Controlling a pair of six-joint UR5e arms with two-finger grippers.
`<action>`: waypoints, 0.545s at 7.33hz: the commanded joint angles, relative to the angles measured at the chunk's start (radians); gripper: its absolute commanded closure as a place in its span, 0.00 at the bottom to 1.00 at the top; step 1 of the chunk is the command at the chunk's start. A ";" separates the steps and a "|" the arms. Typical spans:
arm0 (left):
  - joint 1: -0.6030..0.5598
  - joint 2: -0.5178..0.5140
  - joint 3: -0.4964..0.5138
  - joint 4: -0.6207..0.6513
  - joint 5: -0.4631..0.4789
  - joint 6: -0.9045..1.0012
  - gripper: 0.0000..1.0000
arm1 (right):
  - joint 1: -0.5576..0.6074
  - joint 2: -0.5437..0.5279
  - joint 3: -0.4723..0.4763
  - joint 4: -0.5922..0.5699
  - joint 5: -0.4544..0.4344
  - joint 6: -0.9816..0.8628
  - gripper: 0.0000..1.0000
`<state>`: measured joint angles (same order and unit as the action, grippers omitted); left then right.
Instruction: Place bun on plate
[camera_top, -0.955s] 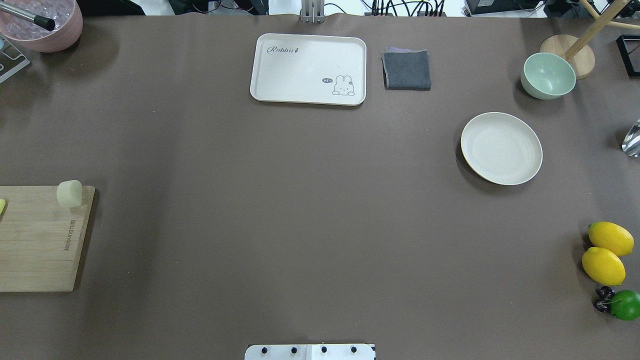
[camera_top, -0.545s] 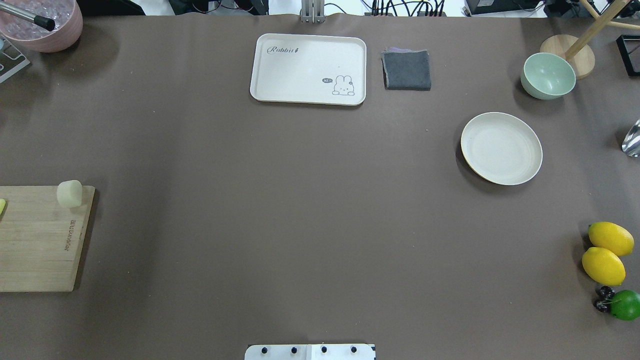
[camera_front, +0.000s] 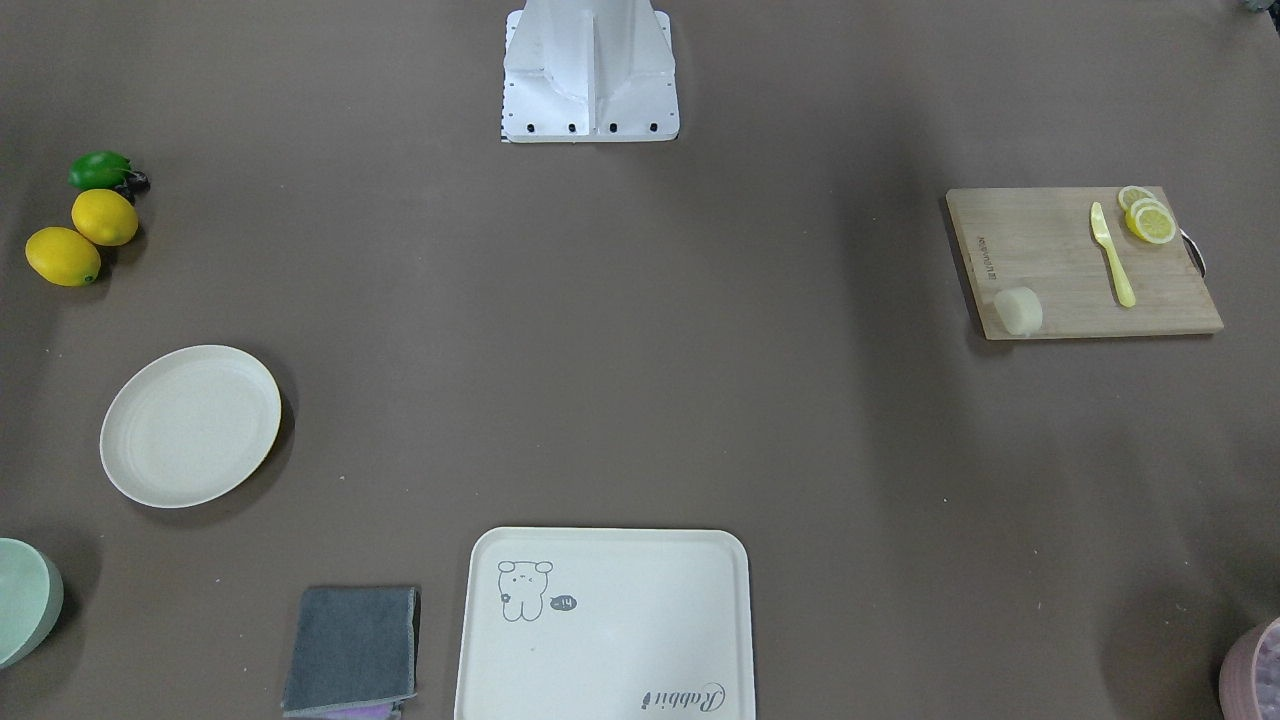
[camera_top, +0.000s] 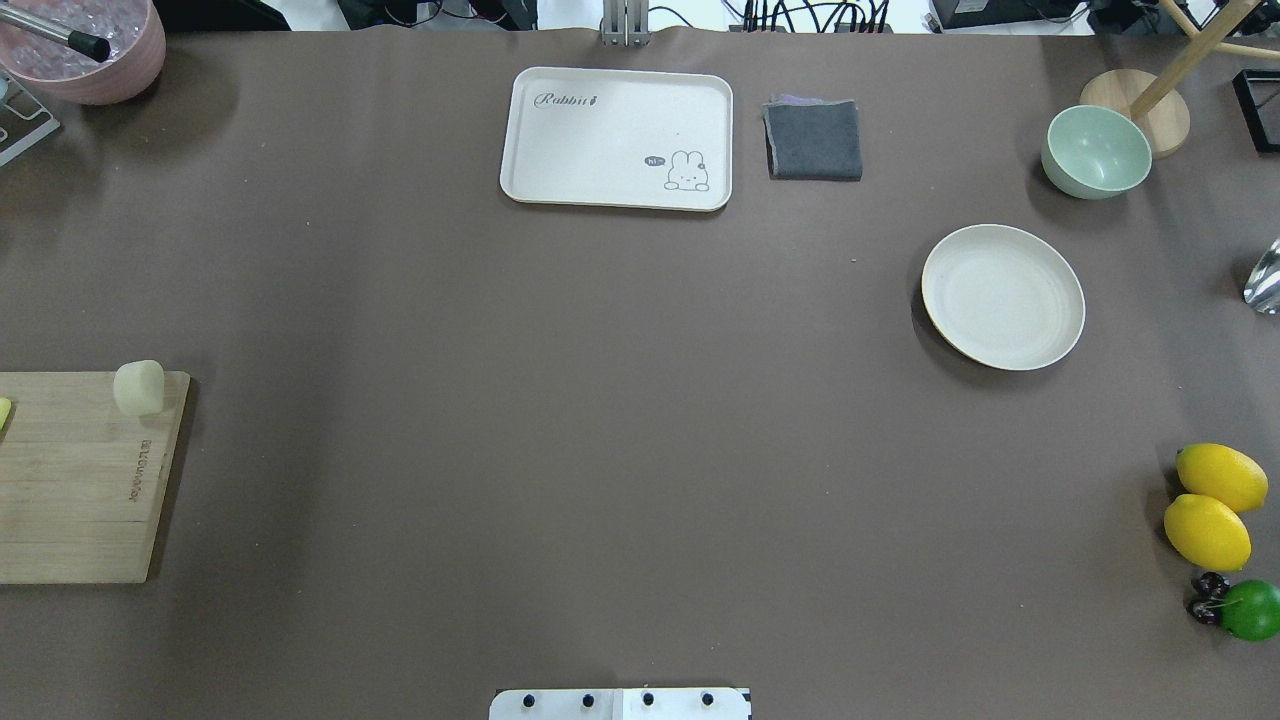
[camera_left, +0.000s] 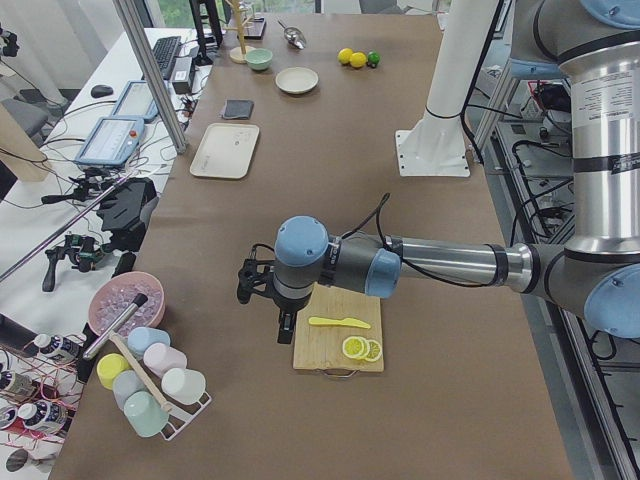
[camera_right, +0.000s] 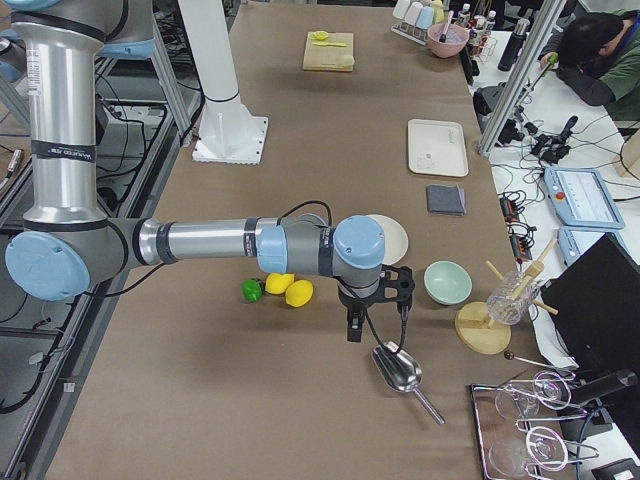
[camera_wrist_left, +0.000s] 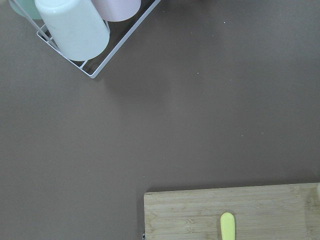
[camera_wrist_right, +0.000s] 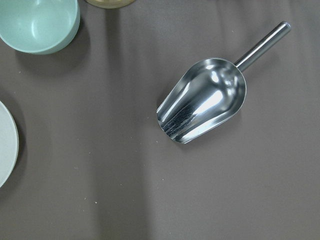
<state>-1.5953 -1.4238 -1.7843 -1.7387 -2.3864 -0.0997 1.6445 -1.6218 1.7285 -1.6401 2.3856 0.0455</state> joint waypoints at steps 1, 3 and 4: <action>-0.002 0.005 0.011 -0.139 -0.056 0.003 0.02 | -0.015 0.028 0.013 -0.001 -0.005 0.005 0.00; 0.002 -0.016 0.070 -0.156 -0.048 -0.006 0.02 | -0.049 0.068 0.014 0.003 -0.006 0.004 0.00; 0.000 -0.015 0.068 -0.166 -0.056 -0.006 0.02 | -0.072 0.065 0.011 0.072 0.001 0.004 0.00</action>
<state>-1.5951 -1.4355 -1.7288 -1.8905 -2.4361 -0.1043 1.5986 -1.5661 1.7417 -1.6210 2.3815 0.0488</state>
